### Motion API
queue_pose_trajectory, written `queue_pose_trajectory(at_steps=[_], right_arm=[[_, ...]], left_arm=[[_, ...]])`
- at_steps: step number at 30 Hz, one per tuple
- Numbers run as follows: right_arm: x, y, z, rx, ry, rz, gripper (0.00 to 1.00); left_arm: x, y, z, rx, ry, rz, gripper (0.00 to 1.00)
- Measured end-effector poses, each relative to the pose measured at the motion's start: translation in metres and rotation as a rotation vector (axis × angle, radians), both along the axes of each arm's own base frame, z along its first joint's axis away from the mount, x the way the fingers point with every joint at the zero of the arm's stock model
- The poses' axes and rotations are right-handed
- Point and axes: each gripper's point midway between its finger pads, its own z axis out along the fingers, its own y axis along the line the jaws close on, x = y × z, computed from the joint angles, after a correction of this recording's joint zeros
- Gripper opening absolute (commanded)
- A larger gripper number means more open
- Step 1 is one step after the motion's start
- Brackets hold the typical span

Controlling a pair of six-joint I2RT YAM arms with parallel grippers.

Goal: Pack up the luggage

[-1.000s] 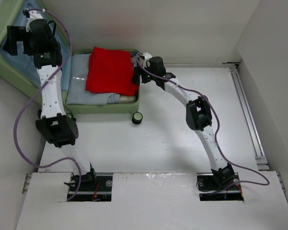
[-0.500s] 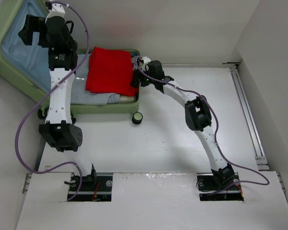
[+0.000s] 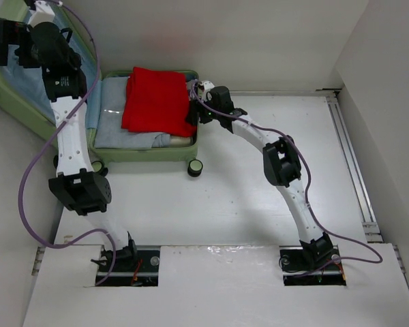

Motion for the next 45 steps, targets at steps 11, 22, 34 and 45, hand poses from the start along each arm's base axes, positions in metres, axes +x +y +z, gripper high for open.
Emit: queue_pose_trajectory(at_steps=[11, 22, 34, 45], right_arm=[[-0.001, 0.0, -0.001, -0.005, 0.0, 0.001, 0.81], [-0.011, -0.005, -0.001, -0.03, -0.024, 0.006, 0.76], [-0.068, -0.079, 0.054, -0.096, 0.03, -0.052, 0.93], [-0.077, -0.279, 0.175, -0.336, -0.115, -0.461, 0.96]], left_arm=[[-0.001, 0.026, -0.015, -0.01, 0.062, 0.022, 0.0], [0.01, -0.042, -0.007, -0.055, 0.067, -0.219, 0.0], [0.042, -0.346, -0.073, -0.222, 0.218, -0.962, 0.79], [-0.09, -0.566, -0.055, -0.336, 0.24, -1.594, 0.99]])
